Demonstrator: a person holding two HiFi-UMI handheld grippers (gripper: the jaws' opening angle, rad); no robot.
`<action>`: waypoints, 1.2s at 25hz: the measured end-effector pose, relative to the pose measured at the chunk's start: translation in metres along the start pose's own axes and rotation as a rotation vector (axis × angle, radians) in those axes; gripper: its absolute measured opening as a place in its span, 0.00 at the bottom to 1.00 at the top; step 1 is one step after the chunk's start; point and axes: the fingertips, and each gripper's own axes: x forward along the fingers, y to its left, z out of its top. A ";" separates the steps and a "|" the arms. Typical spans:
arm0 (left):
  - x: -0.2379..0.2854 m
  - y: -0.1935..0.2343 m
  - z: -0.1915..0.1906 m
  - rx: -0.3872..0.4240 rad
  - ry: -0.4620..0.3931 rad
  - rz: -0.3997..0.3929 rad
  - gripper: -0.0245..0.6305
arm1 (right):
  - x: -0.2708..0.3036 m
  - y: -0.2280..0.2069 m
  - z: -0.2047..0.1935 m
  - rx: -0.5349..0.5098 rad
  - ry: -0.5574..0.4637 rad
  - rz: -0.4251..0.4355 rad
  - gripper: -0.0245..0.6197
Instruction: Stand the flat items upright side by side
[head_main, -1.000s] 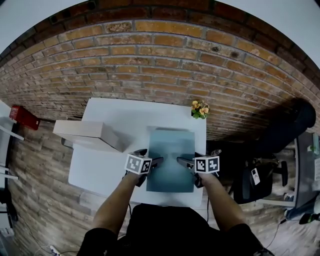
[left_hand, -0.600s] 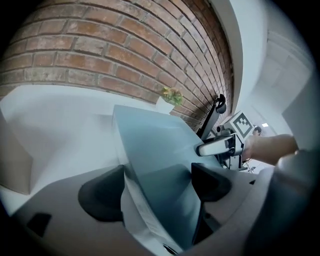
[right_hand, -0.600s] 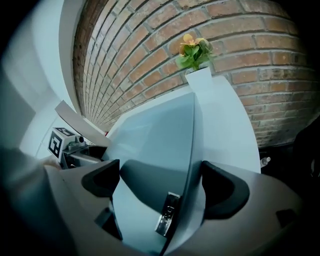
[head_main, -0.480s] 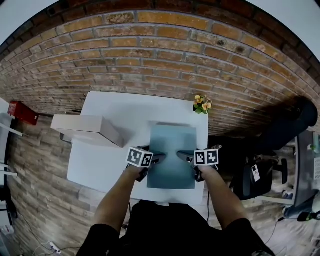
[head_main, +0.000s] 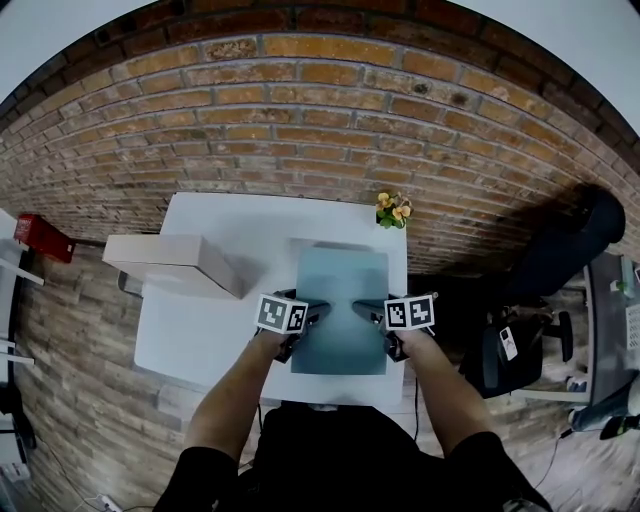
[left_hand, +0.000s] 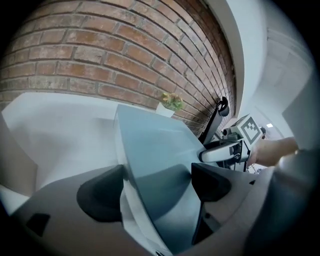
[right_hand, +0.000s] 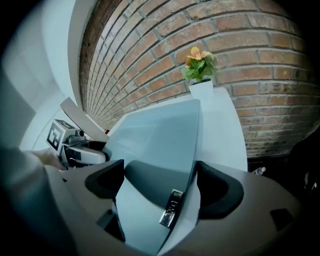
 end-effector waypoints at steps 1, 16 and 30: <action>-0.002 -0.002 0.006 0.015 -0.011 0.006 0.71 | -0.003 0.001 0.004 -0.007 -0.010 -0.001 0.77; -0.053 -0.026 0.096 0.218 -0.213 0.058 0.70 | -0.054 0.031 0.087 -0.264 -0.178 -0.097 0.76; -0.088 -0.032 0.130 0.293 -0.373 0.117 0.70 | -0.085 0.061 0.118 -0.432 -0.420 -0.099 0.63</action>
